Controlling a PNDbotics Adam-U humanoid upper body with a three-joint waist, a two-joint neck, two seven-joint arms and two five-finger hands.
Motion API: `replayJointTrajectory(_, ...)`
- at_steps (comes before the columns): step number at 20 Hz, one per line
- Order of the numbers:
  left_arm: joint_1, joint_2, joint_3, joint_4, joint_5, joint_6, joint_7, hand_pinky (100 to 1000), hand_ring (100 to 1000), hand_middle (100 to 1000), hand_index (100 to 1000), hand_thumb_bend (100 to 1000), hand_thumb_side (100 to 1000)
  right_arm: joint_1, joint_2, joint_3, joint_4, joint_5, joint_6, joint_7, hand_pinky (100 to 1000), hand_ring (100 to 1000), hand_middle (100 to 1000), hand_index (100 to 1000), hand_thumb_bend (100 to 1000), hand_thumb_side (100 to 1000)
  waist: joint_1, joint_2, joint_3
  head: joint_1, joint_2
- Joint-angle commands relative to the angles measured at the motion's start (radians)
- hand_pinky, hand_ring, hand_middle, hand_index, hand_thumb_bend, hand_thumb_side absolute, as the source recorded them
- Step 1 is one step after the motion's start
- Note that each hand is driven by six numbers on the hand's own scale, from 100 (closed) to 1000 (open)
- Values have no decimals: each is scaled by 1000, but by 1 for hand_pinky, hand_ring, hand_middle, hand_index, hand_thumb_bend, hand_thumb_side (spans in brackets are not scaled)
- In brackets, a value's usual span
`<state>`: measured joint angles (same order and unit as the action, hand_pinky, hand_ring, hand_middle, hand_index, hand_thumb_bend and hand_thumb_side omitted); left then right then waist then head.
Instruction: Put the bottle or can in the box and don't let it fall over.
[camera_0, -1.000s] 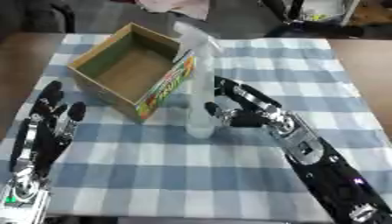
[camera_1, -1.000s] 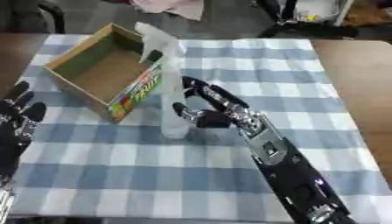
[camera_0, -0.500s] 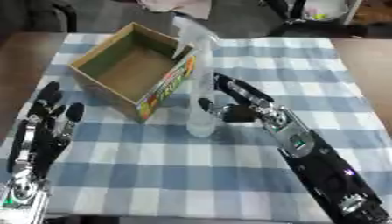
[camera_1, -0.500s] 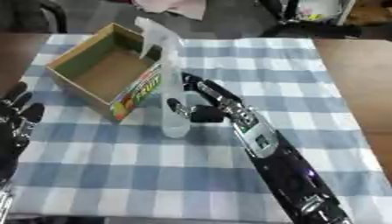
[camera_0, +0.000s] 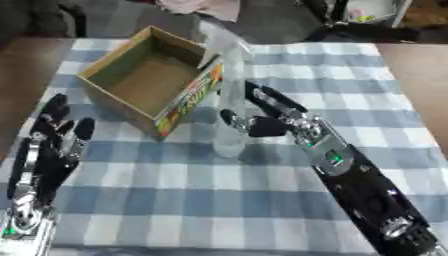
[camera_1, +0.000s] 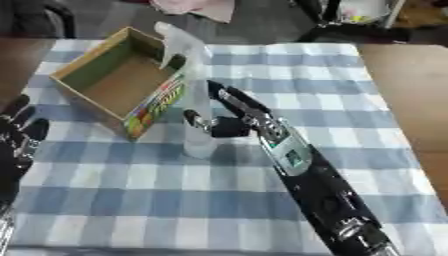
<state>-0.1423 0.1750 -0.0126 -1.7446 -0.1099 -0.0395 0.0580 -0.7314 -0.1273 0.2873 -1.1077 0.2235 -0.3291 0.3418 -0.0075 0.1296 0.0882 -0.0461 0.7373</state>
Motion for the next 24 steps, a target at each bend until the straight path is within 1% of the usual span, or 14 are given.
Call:
replayJointTrajectory(1,-14,8,4,-23,1,-1,4,962,1000,1000,951,595,641,-24,-1,4,-23,-13,-1,10,977,823,837,1000,191,526,4,-15,2,-2,-6)
replayJointTrajectory(5,-15,8,13,-27,-5,0,11,962,1000,1000,950,595,638,-29,5,10,-23,-16,1,21,974,825,833,1000,198,504,6,-16,5,-4,-6)
replayJointTrajectory(11,-21,8,43,-41,-13,2,40,962,1000,1000,950,597,632,-38,18,14,-3,1,2,25,970,824,827,1000,192,473,12,-15,19,-13,-8)
replayJointTrajectory(13,-20,8,51,-45,-16,3,48,962,1000,1000,950,597,632,-39,21,12,10,4,3,23,967,818,807,976,147,418,14,-13,24,-15,-8)
replayJointTrajectory(15,-21,7,56,-46,-19,5,54,961,1000,1000,950,597,631,-39,23,8,25,2,5,14,961,801,761,930,100,351,14,-12,27,-15,-9)
replayJointTrajectory(16,-21,7,57,-47,-19,6,57,961,1000,1000,950,597,631,-39,24,6,31,-2,8,6,961,801,761,930,100,351,14,-12,28,-15,-10)
replayJointTrajectory(19,-22,6,63,-48,-22,7,62,961,1000,1000,950,597,631,-40,26,-1,44,-13,18,-25,945,770,652,809,100,159,13,-11,30,-15,-11)
replayJointTrajectory(20,-22,5,64,-48,-23,7,63,961,1000,1000,950,597,631,-40,26,-3,48,-15,22,-36,944,768,645,800,100,145,13,-11,30,-15,-11)
replayJointTrajectory(21,-23,5,65,-48,-24,7,65,961,1000,1000,950,597,631,-40,26,-5,51,-18,26,-49,933,747,575,711,100,100,13,-11,31,-15,-11)
replayJointTrajectory(22,-23,4,66,-48,-24,7,66,961,1000,1000,950,597,631,-41,26,-6,54,-19,29,-61,931,742,560,695,100,100,13,-11,32,-15,-11)
replayJointTrajectory(23,-23,4,67,-48,-24,8,67,961,1000,1000,950,597,631,-41,26,-8,56,-20,33,-74,920,716,505,624,100,100,13,-11,33,-15,-11)
replayJointTrajectory(24,-23,4,67,-49,-24,8,68,961,1000,1000,950,597,631,-41,26,-10,58,-20,36,-89,917,710,494,609,100,100,13,-11,34,-15,-11)
